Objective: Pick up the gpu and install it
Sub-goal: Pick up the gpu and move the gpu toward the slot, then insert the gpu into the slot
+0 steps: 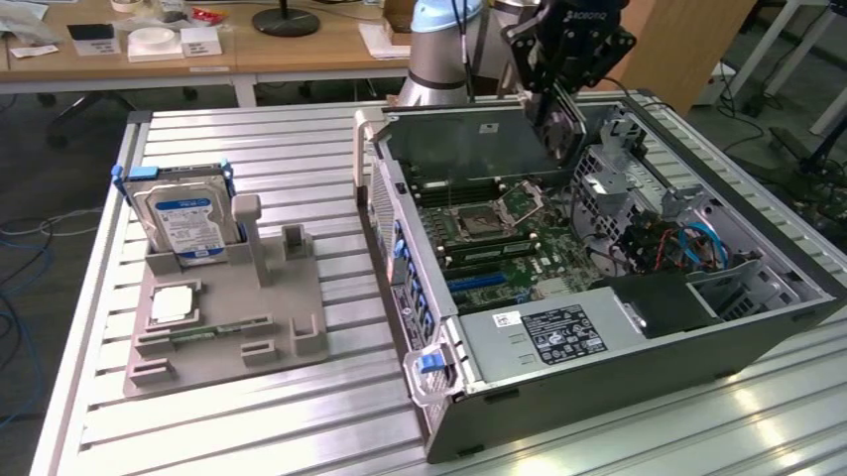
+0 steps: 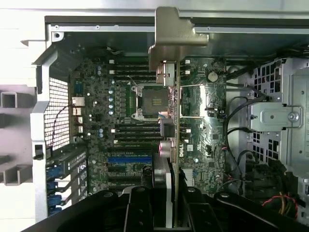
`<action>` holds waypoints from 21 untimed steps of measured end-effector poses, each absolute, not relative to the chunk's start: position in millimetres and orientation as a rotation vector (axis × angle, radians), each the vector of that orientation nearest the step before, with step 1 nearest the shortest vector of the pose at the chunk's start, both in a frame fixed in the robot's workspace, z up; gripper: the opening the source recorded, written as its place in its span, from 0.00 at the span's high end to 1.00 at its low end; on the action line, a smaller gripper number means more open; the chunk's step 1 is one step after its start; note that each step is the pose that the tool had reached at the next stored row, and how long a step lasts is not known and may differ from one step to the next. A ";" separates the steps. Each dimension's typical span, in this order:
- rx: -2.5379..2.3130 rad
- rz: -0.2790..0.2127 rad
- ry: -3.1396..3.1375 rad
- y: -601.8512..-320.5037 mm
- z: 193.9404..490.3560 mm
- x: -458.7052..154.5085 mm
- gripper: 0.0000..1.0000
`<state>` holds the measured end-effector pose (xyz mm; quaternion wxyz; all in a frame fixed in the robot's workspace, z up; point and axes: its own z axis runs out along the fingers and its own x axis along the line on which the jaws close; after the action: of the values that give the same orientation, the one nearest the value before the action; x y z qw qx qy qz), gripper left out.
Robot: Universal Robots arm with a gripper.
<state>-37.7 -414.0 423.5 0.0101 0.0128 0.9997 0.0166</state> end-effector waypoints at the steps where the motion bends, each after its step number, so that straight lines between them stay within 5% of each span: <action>1: 0.031 0.052 3.121 -414.0 423.6 -35.6 0.72; 21: -0.008 0.055 3.121 -414.0 423.5 -20.9 0.72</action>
<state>-20.9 -414.0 423.5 0.0098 -0.0026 0.9998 0.0175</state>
